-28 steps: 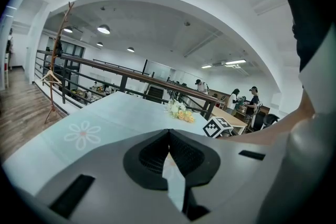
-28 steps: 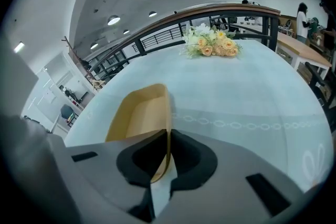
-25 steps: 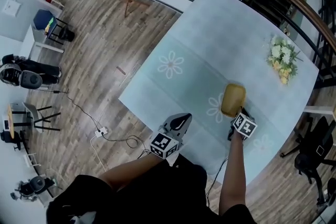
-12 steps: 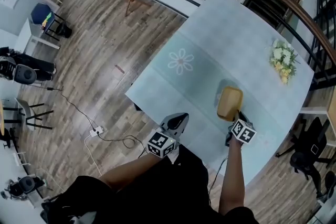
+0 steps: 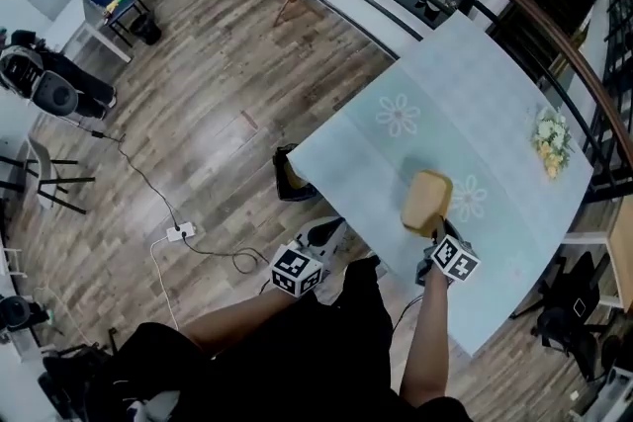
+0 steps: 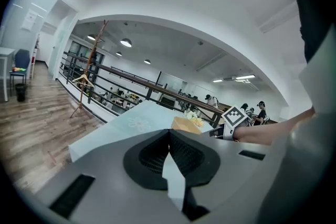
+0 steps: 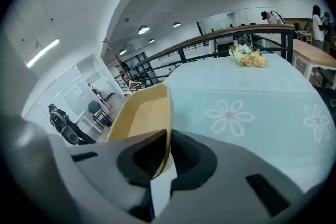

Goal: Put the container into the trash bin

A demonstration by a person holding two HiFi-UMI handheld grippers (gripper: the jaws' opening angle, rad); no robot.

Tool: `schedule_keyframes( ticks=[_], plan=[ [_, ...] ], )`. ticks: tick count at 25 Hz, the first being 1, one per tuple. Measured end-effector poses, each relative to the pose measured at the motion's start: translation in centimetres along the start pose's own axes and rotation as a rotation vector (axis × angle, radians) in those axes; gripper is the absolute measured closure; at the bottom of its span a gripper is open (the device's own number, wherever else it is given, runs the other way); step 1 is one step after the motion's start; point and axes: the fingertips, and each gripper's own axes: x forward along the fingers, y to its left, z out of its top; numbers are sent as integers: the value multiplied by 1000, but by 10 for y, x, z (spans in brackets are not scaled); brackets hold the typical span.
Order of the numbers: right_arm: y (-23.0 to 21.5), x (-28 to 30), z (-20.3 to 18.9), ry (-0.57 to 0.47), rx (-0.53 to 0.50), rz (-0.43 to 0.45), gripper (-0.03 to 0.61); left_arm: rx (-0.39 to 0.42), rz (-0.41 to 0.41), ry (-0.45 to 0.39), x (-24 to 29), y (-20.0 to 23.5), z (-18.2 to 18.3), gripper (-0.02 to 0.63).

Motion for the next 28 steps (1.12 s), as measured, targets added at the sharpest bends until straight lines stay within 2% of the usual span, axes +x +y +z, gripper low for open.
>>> schedule_keyframes(
  ticks=[7, 14, 18, 24, 28],
  plan=[
    [126, -23, -72, 20, -20, 65, 534, -55, 70, -57, -128, 57, -13, 599],
    [249, -22, -142, 96, -157, 175, 534, -70, 158, -142, -221, 98, -17, 598],
    [291, -16, -182, 133, -216, 230, 534, -102, 226, -153, -258, 117, -41, 598],
    [324, 25, -201, 181, -263, 252, 534, -174, 319, -164, -268, 159, -55, 598],
    [352, 48, -220, 224, -334, 270, 534, -207, 385, -195, -289, 186, -60, 598]
  ],
)
